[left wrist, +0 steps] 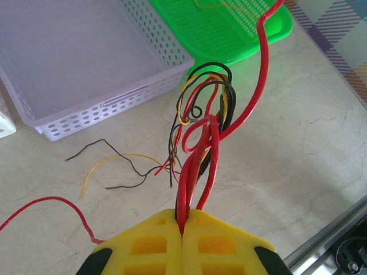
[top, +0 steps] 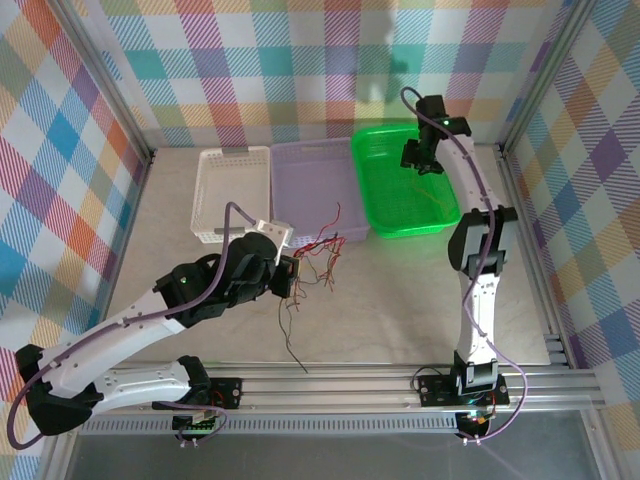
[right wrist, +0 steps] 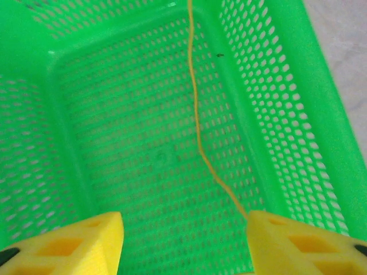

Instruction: Untangle the cables

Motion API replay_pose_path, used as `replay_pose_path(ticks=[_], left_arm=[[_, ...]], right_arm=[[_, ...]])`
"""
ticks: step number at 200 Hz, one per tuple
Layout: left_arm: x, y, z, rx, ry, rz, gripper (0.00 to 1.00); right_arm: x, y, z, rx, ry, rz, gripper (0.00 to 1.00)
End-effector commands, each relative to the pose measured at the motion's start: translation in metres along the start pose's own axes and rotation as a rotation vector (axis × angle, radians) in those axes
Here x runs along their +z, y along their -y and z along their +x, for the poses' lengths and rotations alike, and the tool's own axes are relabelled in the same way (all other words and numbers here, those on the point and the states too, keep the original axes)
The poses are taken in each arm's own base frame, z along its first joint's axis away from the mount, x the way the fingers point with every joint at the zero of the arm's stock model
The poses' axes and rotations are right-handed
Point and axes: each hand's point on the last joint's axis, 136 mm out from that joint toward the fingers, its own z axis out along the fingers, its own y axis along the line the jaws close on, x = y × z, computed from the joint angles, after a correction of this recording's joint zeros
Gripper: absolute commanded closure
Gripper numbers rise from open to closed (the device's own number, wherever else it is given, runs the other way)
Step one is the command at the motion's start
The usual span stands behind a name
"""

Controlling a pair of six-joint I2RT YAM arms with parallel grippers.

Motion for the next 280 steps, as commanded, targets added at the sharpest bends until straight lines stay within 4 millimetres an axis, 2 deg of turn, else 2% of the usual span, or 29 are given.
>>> replay_pose_path(ticks=[1, 26, 35, 52, 54, 67, 75, 80, 110, 131, 153, 168, 188, 211, 235, 280], left_arm=[[0.002, 0.013, -0.01, -0.014, 0.038, 0.041, 1.0], [0.008, 0.02, -0.015, -0.028, 0.038, 0.06, 1.0], [0.011, 0.023, -0.016, -0.041, 0.034, 0.069, 1.0], [0.016, 0.032, -0.018, -0.064, 0.031, 0.106, 1.0], [0.016, 0.033, -0.019, -0.067, 0.032, 0.113, 1.0], [0.019, 0.039, -0.021, -0.084, 0.031, 0.141, 1.0], [0.019, 0.042, -0.022, -0.097, 0.034, 0.157, 1.0], [0.021, 0.043, -0.022, -0.103, 0.032, 0.164, 1.0], [0.022, 0.052, -0.026, -0.151, 0.052, 0.23, 1.0], [0.024, 0.056, -0.027, -0.191, 0.063, 0.265, 1.0], [0.027, 0.06, -0.027, -0.229, 0.068, 0.295, 1.0], [0.027, 0.066, -0.031, -0.256, 0.082, 0.334, 1.0], [0.027, 0.069, -0.033, -0.28, 0.088, 0.359, 1.0], [0.025, 0.073, -0.033, -0.289, 0.085, 0.387, 1.0], [0.027, 0.072, -0.026, -0.292, 0.07, 0.387, 1.0], [0.032, 0.062, -0.012, -0.286, 0.048, 0.346, 1.0]], right_arm=[[-0.082, -0.014, -0.026, 0.042, 0.161, -0.124, 0.36], [-0.13, -0.017, -0.023, 0.048, 0.227, -0.205, 0.34], [-0.148, -0.023, -0.016, 0.051, 0.242, -0.264, 0.34], [-0.181, -0.041, 0.009, 0.047, 0.267, -0.434, 0.34], [-0.18, -0.044, 0.014, 0.045, 0.259, -0.454, 0.34], [-0.207, -0.06, 0.043, 0.025, 0.271, -0.61, 0.34], [-0.217, -0.071, 0.064, 0.004, 0.26, -0.706, 0.34], [-0.231, -0.076, 0.077, -0.014, 0.264, -0.772, 0.34], [-0.27, -0.105, 0.164, -0.144, 0.23, -1.035, 0.34], [-0.283, -0.119, 0.22, -0.234, 0.228, -1.14, 0.35], [-0.283, -0.128, 0.26, -0.286, 0.22, -1.208, 0.35], [-0.274, -0.131, 0.281, -0.324, 0.213, -1.204, 0.35], [-0.262, -0.137, 0.299, -0.352, 0.205, -1.209, 0.36], [-0.249, -0.143, 0.306, -0.359, 0.224, -1.17, 0.37], [-0.251, -0.146, 0.296, -0.308, 0.281, -1.167, 0.41], [-0.272, -0.136, 0.267, -0.208, 0.397, -1.144, 0.48]])
